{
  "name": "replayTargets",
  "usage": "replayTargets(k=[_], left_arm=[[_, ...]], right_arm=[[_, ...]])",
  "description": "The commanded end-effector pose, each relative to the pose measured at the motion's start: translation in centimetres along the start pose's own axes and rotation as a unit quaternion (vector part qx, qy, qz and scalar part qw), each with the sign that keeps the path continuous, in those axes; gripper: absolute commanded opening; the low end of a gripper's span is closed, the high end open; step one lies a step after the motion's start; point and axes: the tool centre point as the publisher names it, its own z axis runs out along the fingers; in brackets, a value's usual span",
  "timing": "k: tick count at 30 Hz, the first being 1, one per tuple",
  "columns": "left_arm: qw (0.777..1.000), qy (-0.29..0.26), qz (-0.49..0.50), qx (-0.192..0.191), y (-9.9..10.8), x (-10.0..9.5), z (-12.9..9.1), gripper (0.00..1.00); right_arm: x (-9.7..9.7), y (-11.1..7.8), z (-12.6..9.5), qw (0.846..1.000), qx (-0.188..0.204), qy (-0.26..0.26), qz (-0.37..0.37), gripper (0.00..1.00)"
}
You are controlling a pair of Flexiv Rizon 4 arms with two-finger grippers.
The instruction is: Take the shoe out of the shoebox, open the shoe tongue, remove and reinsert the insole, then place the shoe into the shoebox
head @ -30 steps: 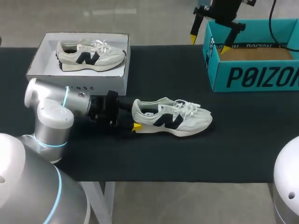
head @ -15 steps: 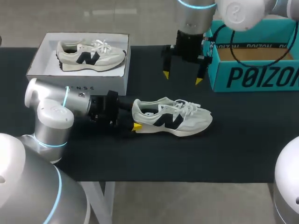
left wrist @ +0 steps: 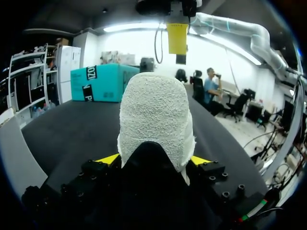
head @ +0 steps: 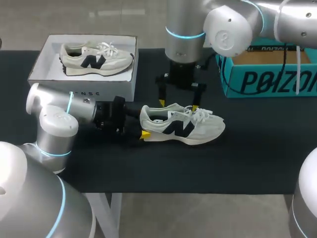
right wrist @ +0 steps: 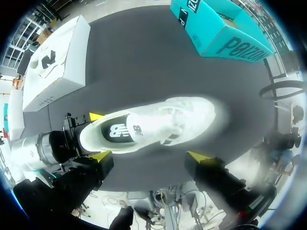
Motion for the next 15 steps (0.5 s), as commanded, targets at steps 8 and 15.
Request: replayTargets(k=[8, 15], left_arm=[[1.000, -0.001, 0.000, 0.001, 0.1, -0.1, 0.2, 0.00], [1.000, -0.001, 0.000, 0.001, 0.1, -0.1, 0.2, 0.00]], right_arm=[[3.5, -0.2, 5.1, 0.998, -0.013, -0.055, -0.026, 1.00], [2.6, 0.7, 6.4, 0.996, -0.018, -0.083, -0.022, 1.00]])
